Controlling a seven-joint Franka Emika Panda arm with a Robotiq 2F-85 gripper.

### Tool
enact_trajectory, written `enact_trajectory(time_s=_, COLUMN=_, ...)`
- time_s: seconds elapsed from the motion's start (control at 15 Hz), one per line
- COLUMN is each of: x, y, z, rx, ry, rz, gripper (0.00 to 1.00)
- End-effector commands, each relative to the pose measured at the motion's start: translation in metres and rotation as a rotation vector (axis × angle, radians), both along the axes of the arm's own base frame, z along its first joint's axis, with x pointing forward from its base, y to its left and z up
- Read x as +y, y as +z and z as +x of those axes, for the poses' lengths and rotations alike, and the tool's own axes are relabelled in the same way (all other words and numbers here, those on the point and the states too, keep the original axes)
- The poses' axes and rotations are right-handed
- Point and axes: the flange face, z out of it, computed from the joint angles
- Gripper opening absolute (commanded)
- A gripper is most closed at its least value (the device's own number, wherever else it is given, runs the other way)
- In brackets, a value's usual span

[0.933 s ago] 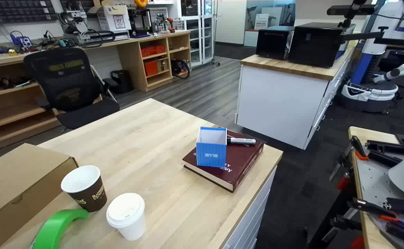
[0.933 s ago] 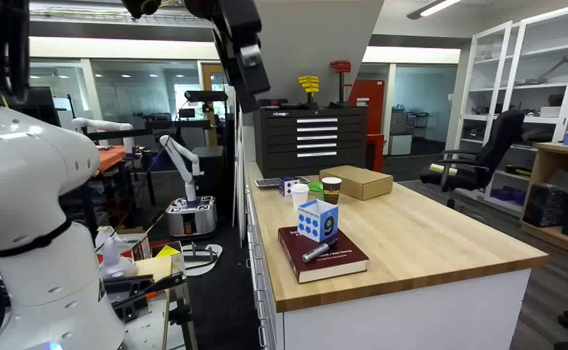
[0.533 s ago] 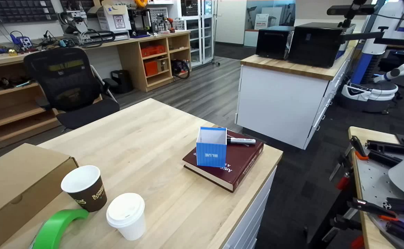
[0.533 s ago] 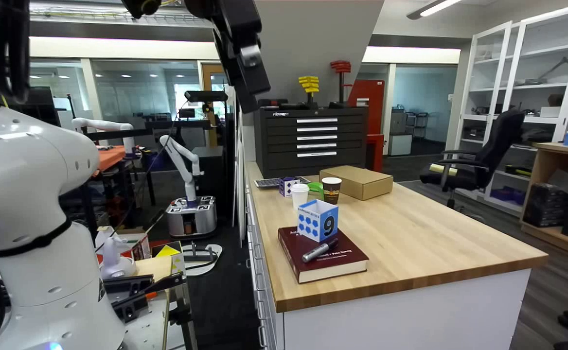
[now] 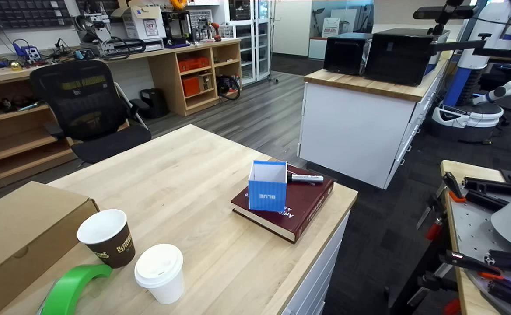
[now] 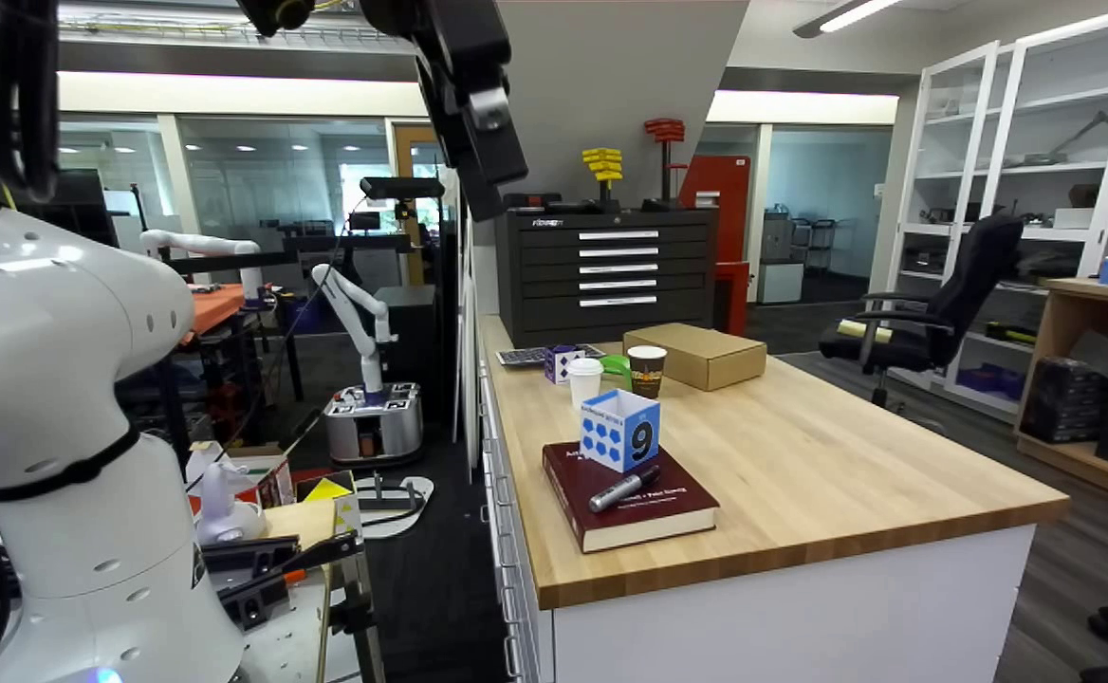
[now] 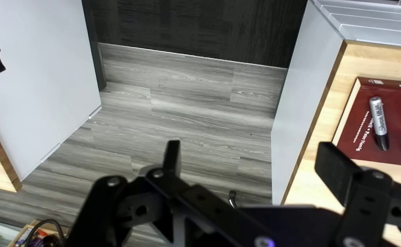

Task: Place the black marker inside the white and blue box

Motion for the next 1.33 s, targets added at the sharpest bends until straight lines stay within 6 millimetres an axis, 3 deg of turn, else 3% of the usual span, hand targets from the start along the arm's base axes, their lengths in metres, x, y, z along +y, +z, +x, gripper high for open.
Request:
enact_trajectory(time_s=0.0, x=0.005, y=0.001, z=0.008, rx=0.002, ry=0.016, rz=-0.006, gripper=1.0)
enact_trajectory(time_s=0.27, x=0.024, y=-0.005, z=0.034, rx=0.008, ry=0.096, rz=-0.017, gripper=1.0)
enact_trajectory(time_s=0.73, x=0.078, y=-0.028, z=0.095, rx=0.048, ry=0.247, rz=-0.035, gripper=1.0)
enact_trajectory(time_s=1.27, x=0.129, y=-0.052, z=0.133, rx=0.074, ry=0.292, rz=0.041, gripper=1.0)
